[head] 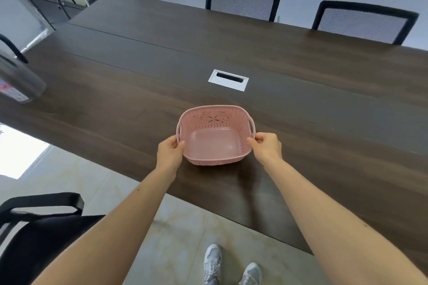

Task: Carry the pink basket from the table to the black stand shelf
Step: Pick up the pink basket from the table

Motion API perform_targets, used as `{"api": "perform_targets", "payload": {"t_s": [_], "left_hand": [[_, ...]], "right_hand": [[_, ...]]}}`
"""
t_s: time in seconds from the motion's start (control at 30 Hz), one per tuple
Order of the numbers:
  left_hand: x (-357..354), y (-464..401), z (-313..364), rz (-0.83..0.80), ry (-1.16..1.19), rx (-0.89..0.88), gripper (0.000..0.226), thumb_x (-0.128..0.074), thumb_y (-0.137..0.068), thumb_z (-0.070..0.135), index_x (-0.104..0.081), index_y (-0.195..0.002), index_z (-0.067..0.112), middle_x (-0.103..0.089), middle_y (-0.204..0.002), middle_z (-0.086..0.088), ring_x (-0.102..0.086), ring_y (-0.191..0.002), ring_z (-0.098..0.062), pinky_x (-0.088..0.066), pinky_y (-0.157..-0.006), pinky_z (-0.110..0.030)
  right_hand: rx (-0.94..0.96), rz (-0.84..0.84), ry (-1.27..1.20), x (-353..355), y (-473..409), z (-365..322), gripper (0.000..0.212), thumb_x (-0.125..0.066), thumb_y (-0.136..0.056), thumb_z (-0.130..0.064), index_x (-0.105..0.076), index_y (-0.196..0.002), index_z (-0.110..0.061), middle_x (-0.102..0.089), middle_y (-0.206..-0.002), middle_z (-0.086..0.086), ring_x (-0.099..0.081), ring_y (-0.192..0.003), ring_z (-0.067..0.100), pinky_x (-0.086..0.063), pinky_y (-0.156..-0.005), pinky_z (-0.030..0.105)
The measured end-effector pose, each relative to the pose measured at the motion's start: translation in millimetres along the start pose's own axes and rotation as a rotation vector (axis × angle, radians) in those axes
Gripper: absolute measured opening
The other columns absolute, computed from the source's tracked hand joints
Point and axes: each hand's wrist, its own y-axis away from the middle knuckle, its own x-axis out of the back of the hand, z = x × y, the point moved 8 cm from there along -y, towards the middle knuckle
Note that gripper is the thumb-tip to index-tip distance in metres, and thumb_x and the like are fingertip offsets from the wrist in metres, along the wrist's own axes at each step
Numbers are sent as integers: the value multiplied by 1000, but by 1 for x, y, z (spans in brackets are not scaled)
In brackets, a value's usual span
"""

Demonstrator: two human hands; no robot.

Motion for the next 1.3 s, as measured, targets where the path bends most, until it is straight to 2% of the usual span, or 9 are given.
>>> {"api": "perform_targets", "payload": {"t_s": [0.23, 0.4, 0.53, 0.67, 0.73, 0.8, 0.9, 1.1, 1.3], "left_hand": [[-39, 8, 29, -119, -25, -84, 31, -52, -100, 5, -67, -126, 7, -71, -111, -8, -65, -110, -25, -51, -100, -39], [-84, 18, 49, -220, -66, -129, 33, -51, -99, 4, -66, -128, 6, -72, -122, -13, -65, -116, -27, -49, -108, -46], [-123, 30, 62, -307, -96, -185, 33, -50, -98, 0, -69, -124, 4, -72, -112, -9, -64, -101, -20, -50, -101, -37], [-167, 48, 72, -393, -141, -223, 32, -51, -96, 0, -70, -122, 5, -72, -109, -8, -63, -98, -18, -49, -94, -32], [-194, 63, 76, -443, -166, -247, 31, -51, -96, 0, -72, -117, 7, -73, -102, -5, -63, -92, -16, -49, -87, -29], [-219, 79, 81, -490, -186, -276, 30, -50, -95, 0, -74, -101, 16, -73, -91, 2, -61, -84, -14, -49, -76, -25], [-256, 105, 86, -547, -199, -308, 38, -49, -94, 0, -71, -83, 28, -72, -83, 7, -61, -80, -13, -51, -73, -24], [-329, 166, 86, -634, -227, -333, 34, -50, -95, 3, -70, -83, 27, -72, -85, 3, -61, -85, -19, -51, -83, -33], [-407, 237, 79, -722, -277, -377, 35, -49, -91, 0, -70, -77, 24, -68, -78, 0, -54, -80, -20, -47, -73, -31]], "right_hand": [[-46, 115, -44, 47, 7, 18, 15, -65, -87, -17, -75, -82, -7, -74, -87, 11, -61, -79, 25, -46, -71, 31], [-86, 220, -69, 90, 12, 45, 20, -65, -85, -17, -73, -86, 1, -74, -89, 16, -66, -93, 34, -53, -77, 39], [-120, 293, -85, 126, 19, 69, 20, -65, -84, -19, -72, -83, 0, -74, -86, 17, -65, -91, 35, -53, -75, 38], [-158, 363, -99, 164, 30, 98, 23, -64, -83, -18, -71, -84, 3, -73, -85, 21, -64, -90, 36, -52, -74, 40], [-186, 397, -112, 186, 37, 117, 22, -63, -83, -18, -70, -80, 3, -71, -78, 20, -61, -83, 37, -50, -69, 39], [-215, 425, -136, 207, 43, 135, 22, -63, -81, -16, -67, -72, 3, -63, -65, 16, -50, -70, 33, -42, -60, 36], [-260, 468, -159, 239, 54, 163, 22, -63, -81, -17, -66, -68, 0, -61, -64, 10, -47, -68, 26, -37, -60, 32], [-305, 548, -167, 308, 75, 219, 19, -64, -84, -17, -72, -77, -2, -72, -79, 17, -61, -81, 32, -44, -67, 33], [-373, 620, -181, 379, 106, 283, 16, -63, -88, -19, -75, -81, -10, -72, -83, 6, -64, -82, 25, -51, -76, 34]]}}
